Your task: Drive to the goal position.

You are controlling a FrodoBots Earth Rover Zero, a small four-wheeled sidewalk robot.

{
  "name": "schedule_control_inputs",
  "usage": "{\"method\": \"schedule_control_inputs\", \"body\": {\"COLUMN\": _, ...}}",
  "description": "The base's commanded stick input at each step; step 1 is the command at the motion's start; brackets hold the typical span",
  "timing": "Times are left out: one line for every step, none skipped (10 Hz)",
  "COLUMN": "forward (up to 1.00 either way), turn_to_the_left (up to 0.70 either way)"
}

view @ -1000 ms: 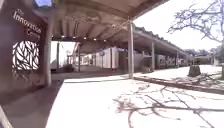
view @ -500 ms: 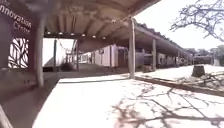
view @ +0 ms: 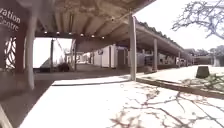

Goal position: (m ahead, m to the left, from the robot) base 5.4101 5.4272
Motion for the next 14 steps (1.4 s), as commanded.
{"method": "schedule_control_inputs", "body": {"forward": 0.70, "turn_to_the_left": 0.00}}
{"method": "schedule_control_inputs", "body": {"forward": 0.70, "turn_to_the_left": 0.00}}
{"method": "schedule_control_inputs", "body": {"forward": 0.70, "turn_to_the_left": 0.11}}
{"method": "schedule_control_inputs", "body": {"forward": 0.70, "turn_to_the_left": 0.28}}
{"method": "schedule_control_inputs", "body": {"forward": 0.70, "turn_to_the_left": 0.35}}
{"method": "schedule_control_inputs", "body": {"forward": 0.70, "turn_to_the_left": 0.35}}
{"method": "schedule_control_inputs", "body": {"forward": 0.70, "turn_to_the_left": 0.35}}
{"method": "schedule_control_inputs", "body": {"forward": 0.70, "turn_to_the_left": 0.35}}
{"method": "schedule_control_inputs", "body": {"forward": 0.70, "turn_to_the_left": 0.35}}
{"method": "schedule_control_inputs", "body": {"forward": 0.70, "turn_to_the_left": 0.35}}
{"method": "schedule_control_inputs", "body": {"forward": 0.70, "turn_to_the_left": 0.26}}
{"method": "schedule_control_inputs", "body": {"forward": 0.70, "turn_to_the_left": 0.09}}
{"method": "schedule_control_inputs", "body": {"forward": 0.70, "turn_to_the_left": 0.00}}
{"method": "schedule_control_inputs", "body": {"forward": 0.70, "turn_to_the_left": 0.00}}
